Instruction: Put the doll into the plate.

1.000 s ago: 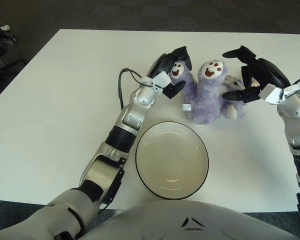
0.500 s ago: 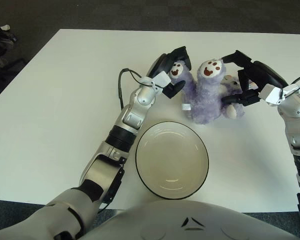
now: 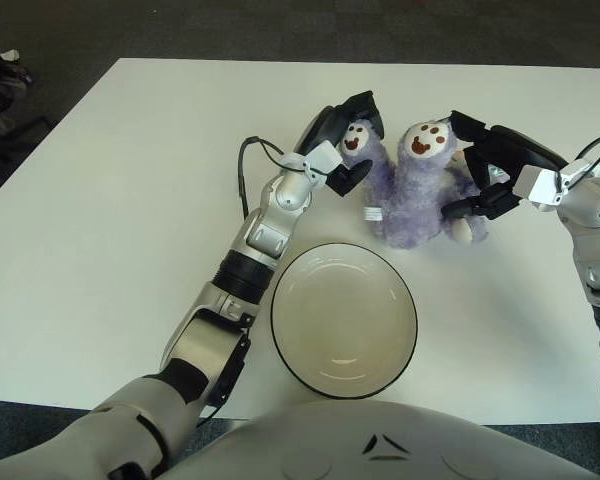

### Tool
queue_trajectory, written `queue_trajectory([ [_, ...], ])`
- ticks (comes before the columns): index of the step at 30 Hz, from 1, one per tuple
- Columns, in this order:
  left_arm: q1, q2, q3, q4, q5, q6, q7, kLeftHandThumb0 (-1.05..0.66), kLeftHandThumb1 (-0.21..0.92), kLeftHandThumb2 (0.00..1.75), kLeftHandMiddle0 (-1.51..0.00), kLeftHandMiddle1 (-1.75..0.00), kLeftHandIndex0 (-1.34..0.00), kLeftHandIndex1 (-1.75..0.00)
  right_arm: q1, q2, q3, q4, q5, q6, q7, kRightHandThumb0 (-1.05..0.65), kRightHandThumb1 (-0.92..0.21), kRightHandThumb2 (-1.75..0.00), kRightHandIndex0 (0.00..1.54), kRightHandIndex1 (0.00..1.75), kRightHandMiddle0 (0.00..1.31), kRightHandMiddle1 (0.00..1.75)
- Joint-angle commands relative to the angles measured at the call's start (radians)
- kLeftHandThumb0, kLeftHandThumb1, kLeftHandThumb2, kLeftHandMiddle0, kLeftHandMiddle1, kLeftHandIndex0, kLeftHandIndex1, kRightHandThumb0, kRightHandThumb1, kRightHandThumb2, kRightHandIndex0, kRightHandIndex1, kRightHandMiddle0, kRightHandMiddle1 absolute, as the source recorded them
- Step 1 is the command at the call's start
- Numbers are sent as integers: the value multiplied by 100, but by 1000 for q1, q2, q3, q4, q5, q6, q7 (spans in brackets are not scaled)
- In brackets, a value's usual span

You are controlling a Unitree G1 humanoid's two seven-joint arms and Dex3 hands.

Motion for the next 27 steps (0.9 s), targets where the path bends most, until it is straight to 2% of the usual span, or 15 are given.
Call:
queue_trajectory([
  [1, -23, -1, 7, 8, -5, -3, 3, 0, -6, 175, -89, -175, -67, -175, -21, -30, 16, 13, -2, 6, 39, -82, -40, -71, 83, 175, 0, 55],
  [5, -23, -4, 8, 11, -11, -10, 2, 0, -6, 175, -89, -175, -67, -175, -50, -34, 33, 28, 21, 16, 79, -78, -39, -73, 85, 175, 0, 47],
  [12, -25, -7, 6, 19, -11, -25, 8, 0, -6, 175, -89, -174, -67, -175, -81, -35, 51, 48, 41, 15, 126, -65, -30, -85, 85, 175, 0, 39],
  [18, -27, -11, 4, 25, -2, -32, 15, 0, -6, 175, -89, -173, -67, -175, -107, -47, 69, 77, 33, -13, 147, -56, -26, -94, 87, 175, 0, 14],
  [20, -27, -12, 4, 25, -2, -31, 14, 0, -6, 175, -89, -173, -67, -175, -109, -48, 69, 82, 35, -21, 148, -56, -26, -95, 87, 175, 0, 10],
  [23, -27, -12, 4, 24, -1, -29, 14, 0, -6, 175, -89, -174, -67, -175, -113, -51, 62, 88, 16, -42, 125, -57, -25, -95, 87, 175, 0, 11],
  [27, -26, -12, 6, 21, -2, -24, 11, 0, -6, 175, -89, -174, -67, -175, -99, -52, 38, 68, -3, -50, 90, -59, -24, -95, 85, 175, 0, 24],
])
